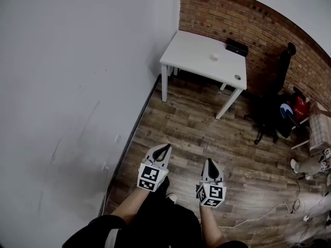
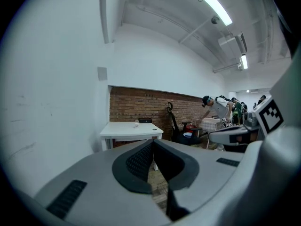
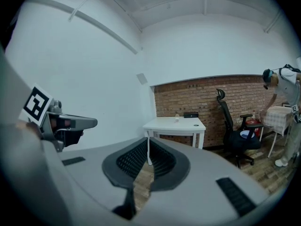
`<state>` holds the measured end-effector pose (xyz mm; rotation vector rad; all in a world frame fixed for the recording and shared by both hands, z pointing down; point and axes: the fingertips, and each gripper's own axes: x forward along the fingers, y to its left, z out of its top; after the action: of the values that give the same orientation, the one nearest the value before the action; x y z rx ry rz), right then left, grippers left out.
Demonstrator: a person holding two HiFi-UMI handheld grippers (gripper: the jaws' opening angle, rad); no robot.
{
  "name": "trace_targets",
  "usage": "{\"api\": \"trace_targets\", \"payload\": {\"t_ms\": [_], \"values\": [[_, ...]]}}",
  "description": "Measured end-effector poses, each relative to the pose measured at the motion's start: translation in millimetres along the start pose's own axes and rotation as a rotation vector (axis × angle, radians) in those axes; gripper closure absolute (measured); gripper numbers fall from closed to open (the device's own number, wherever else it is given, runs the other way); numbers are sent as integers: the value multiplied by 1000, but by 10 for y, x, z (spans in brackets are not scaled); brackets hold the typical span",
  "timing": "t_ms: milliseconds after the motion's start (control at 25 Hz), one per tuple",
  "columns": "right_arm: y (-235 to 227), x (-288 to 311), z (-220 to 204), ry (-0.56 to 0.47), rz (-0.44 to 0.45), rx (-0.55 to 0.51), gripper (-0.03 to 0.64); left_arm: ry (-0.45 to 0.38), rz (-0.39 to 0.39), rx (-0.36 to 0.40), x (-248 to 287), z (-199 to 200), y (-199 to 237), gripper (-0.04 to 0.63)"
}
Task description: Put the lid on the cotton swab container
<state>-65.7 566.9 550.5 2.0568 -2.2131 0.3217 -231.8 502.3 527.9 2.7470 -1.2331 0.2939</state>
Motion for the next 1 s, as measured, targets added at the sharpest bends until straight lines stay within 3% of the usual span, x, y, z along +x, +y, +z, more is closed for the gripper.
{"api": "trace_targets", "payload": {"t_ms": [520, 1000], "values": [[-146, 1028, 195, 22, -13, -9, 594, 34, -23, -4, 892, 94, 654, 580], [-325, 1929, 534, 15, -48, -4, 594, 22, -70, 15, 1706, 443, 1159, 581]]}}
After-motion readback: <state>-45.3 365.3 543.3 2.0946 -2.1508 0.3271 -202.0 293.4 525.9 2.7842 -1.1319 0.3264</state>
